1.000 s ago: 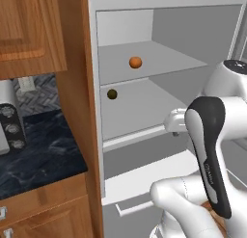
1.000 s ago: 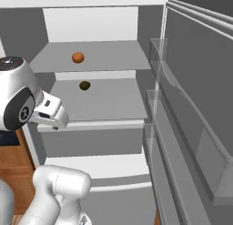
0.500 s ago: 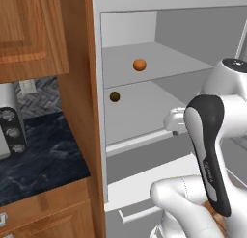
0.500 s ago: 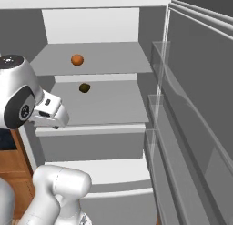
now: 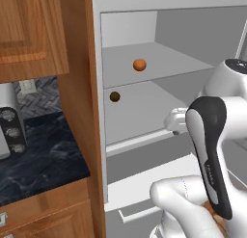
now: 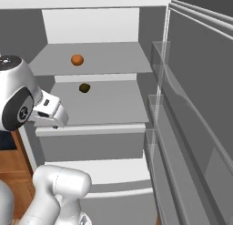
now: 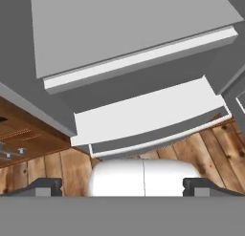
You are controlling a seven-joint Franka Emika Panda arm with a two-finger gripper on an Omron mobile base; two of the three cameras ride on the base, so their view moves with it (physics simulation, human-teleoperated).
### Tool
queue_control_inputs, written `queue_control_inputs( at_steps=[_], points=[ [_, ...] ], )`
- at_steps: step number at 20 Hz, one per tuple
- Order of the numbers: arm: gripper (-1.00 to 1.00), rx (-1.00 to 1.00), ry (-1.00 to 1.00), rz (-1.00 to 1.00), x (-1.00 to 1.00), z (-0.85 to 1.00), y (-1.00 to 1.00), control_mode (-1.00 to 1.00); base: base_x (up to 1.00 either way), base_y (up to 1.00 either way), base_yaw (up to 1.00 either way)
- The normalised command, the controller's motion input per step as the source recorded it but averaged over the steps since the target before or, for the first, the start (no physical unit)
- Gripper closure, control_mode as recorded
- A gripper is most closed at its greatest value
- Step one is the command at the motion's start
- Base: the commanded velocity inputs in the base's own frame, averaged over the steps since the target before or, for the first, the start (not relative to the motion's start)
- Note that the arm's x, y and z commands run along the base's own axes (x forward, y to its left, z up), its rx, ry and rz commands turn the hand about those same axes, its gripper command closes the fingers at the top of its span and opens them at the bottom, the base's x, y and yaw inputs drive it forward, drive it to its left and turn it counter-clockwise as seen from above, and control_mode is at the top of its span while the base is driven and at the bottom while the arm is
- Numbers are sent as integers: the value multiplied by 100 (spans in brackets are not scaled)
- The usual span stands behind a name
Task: Pick up the banana and tangerine from the fridge and place one fruit on each plate on the dining counter.
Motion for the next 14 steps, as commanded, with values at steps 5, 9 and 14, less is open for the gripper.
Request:
queue_control_inputs(
  at_steps=[5,9,14],
  points=[
    [-100,-6,-66,7,-59,43,0,-100,0,0,0],
    [-100,-12,-69,5,-25,38,0,-100,0,0,0],
    [-100,-11,-45,4,7,65,-3,-100,0,0,0]
  ],
)
